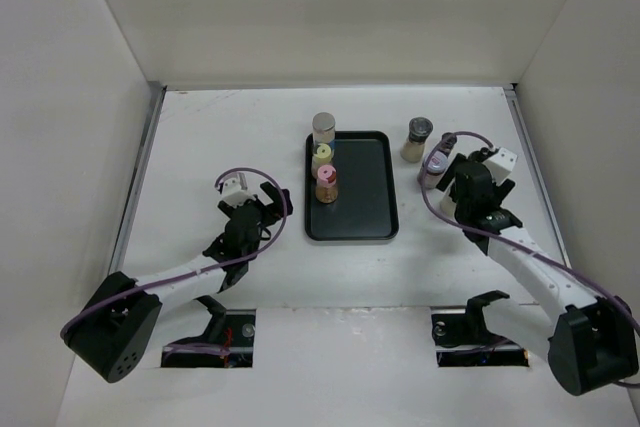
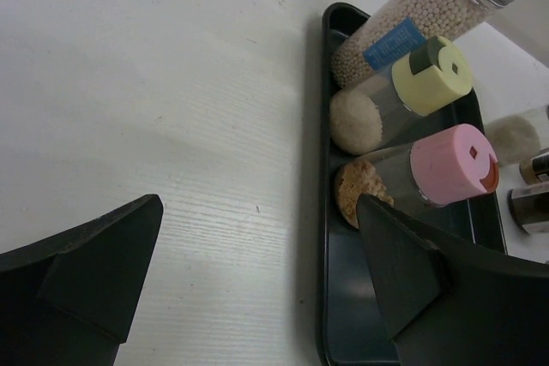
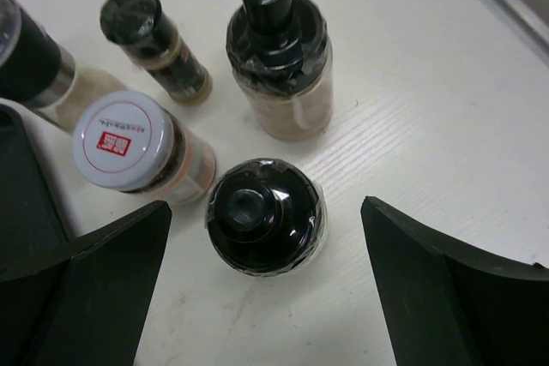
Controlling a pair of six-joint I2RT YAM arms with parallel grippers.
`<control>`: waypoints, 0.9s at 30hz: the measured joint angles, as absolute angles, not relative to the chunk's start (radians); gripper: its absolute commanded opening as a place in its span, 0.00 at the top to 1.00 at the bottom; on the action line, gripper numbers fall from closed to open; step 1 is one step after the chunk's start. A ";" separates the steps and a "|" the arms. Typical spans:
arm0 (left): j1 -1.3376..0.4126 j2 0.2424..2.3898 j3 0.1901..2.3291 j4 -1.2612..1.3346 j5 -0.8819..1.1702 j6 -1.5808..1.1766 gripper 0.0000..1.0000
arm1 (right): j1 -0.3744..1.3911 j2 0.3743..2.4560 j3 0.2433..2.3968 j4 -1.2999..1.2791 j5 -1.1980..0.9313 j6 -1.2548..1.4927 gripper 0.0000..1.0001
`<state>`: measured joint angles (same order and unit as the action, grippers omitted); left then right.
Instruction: Organize the condiment bottles
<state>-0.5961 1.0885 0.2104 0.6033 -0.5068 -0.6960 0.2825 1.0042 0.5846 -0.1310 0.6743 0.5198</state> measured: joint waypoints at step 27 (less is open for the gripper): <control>-0.583 1.103 0.209 0.626 -0.471 -0.735 0.00 | 0.687 0.959 0.638 -0.210 0.625 0.546 0.50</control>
